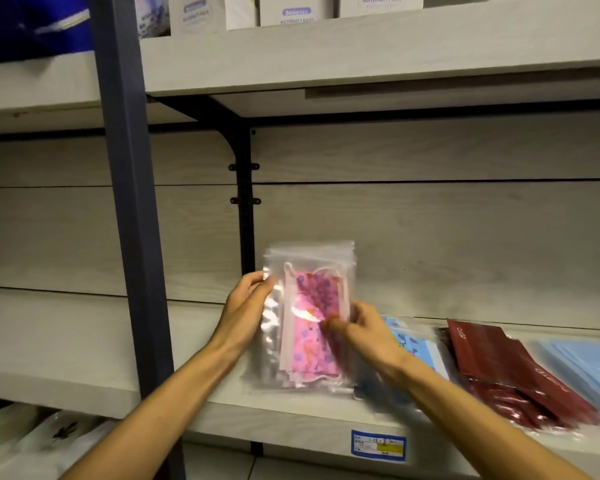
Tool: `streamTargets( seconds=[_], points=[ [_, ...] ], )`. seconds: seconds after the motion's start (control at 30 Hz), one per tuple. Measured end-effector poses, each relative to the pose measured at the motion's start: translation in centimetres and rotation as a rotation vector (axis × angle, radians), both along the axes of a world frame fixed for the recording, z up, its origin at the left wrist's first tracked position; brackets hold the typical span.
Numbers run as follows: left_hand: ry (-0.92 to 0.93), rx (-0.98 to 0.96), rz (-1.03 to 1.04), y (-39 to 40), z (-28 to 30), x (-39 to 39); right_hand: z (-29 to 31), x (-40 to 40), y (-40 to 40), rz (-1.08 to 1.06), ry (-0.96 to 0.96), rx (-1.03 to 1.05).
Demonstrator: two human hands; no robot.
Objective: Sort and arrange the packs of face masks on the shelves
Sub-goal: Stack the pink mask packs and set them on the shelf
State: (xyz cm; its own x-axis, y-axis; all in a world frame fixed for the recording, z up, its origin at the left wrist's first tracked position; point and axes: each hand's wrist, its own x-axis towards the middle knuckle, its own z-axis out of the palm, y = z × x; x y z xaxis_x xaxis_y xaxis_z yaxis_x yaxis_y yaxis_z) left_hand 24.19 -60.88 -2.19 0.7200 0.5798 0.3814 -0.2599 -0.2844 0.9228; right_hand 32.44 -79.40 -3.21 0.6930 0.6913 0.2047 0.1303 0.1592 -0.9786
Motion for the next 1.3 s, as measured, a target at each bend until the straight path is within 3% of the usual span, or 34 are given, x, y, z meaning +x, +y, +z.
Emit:
streamTargets(
  seconds=[0.07,0.2,0.3,0.4,0.6,0.7,0.87,0.93,1.07,1.13,1.3],
  points=[
    [0.190,0.113,0.085,1.6,-1.1,0.1,0.6,1.3,-0.9,-0.107,0.010,-0.036],
    [0.765,0.522,0.199,3.1,-3.7,-0.2,1.1,5.3,-3.7,-0.308,0.003,-0.175],
    [0.929,0.670,0.201,2.8,-4.8,0.4,0.6,7.1,-5.3,-0.361,-0.036,-0.258],
    [0.879,0.716,0.204,2.7,-5.2,1.1,0.2,7.3,-6.6,-0.375,-0.022,-0.293],
    [0.717,0.348,0.182,4.1,-5.0,2.0,0.2,6.6,-7.8,-0.315,-0.073,-0.307],
    [0.670,0.458,0.263,4.2,-5.0,1.7,0.4,6.2,-7.9,-0.286,-0.088,-0.324],
    [0.655,0.478,0.309,4.8,-4.5,1.0,0.7,5.7,-7.9,-0.258,-0.099,-0.328],
    [0.618,0.350,0.302,5.1,-4.3,1.2,0.7,5.7,-7.9,-0.247,-0.106,-0.323],
    [0.329,-0.187,0.280,5.7,-3.7,1.3,0.7,5.9,-8.1,-0.245,-0.044,-0.262],
    [0.266,-0.364,0.265,6.3,-3.6,1.4,0.8,6.0,-8.3,-0.254,-0.016,-0.229],
    [0.259,-0.464,0.233,5.8,-3.4,1.3,0.8,6.0,-8.6,-0.240,0.023,-0.208]
  ],
)
